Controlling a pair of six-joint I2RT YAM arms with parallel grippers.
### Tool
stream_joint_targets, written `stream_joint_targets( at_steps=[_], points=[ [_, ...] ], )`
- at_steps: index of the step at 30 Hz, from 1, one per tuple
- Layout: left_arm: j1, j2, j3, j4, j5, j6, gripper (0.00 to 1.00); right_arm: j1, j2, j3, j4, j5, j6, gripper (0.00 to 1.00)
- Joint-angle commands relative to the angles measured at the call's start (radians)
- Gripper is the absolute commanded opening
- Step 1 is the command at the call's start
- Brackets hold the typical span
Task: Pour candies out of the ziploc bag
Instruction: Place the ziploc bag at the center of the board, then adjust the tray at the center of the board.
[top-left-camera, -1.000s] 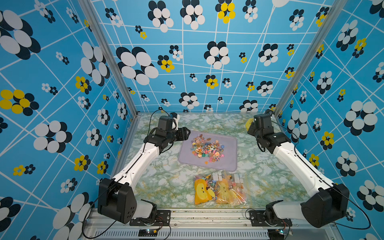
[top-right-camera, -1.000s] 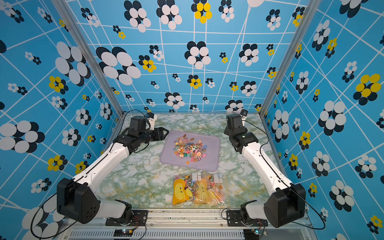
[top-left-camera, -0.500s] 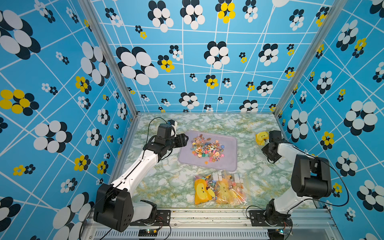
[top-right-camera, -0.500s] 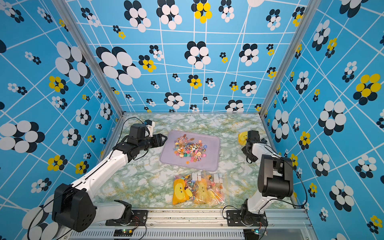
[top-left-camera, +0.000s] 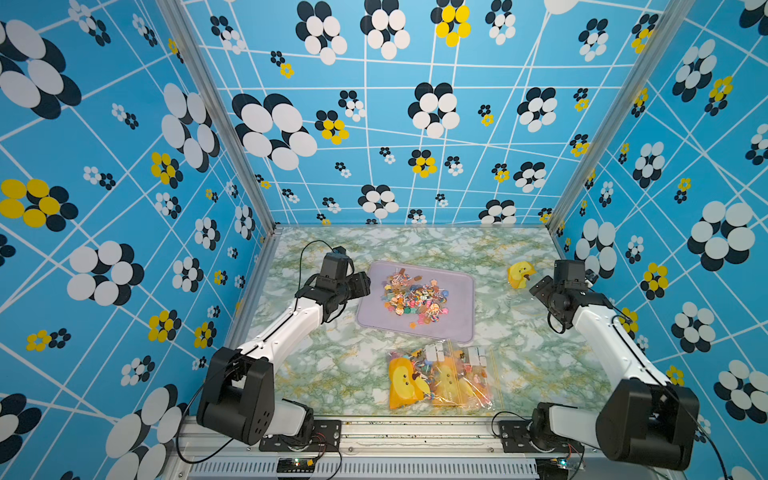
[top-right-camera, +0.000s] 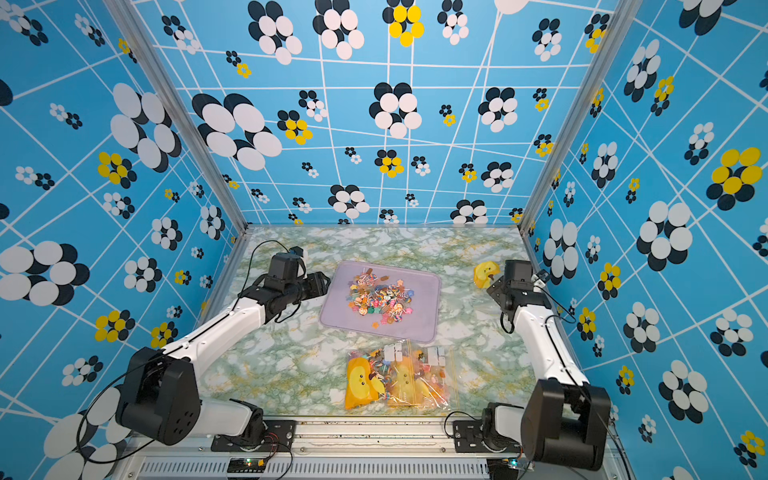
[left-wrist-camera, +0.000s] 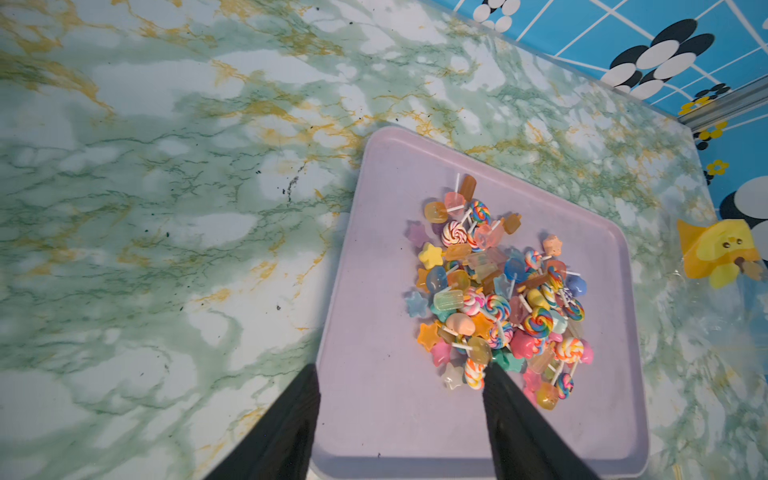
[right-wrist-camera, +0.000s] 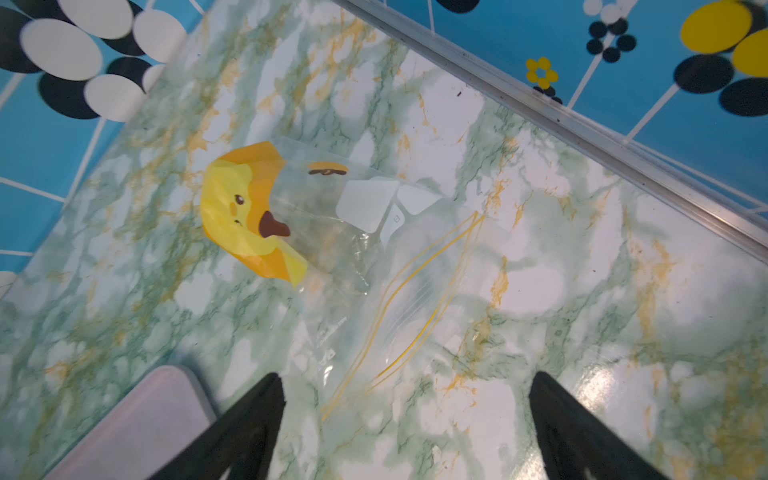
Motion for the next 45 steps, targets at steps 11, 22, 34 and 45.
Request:
stream_joint_targets(
  at_steps=[11,22,34,45],
  points=[
    [0.021,0.165,0.032,0.041,-0.051,0.007,0.56,0.465,0.062,-0.025,-0.019,-0.049,-0.157,0.73],
    [0.021,0.221,0.007,0.046,-0.028,0.011,0.51,0.518,0.339,-0.028,0.107,-0.193,-0.121,0.36],
    [0.021,0.284,-0.005,0.040,-0.034,0.037,0.44,0.520,0.441,-0.030,0.161,-0.247,-0.106,0.27],
    [0.021,0.320,-0.017,0.046,-0.008,0.044,0.25,0.520,0.508,0.015,0.158,-0.251,-0.122,0.09]
  ],
)
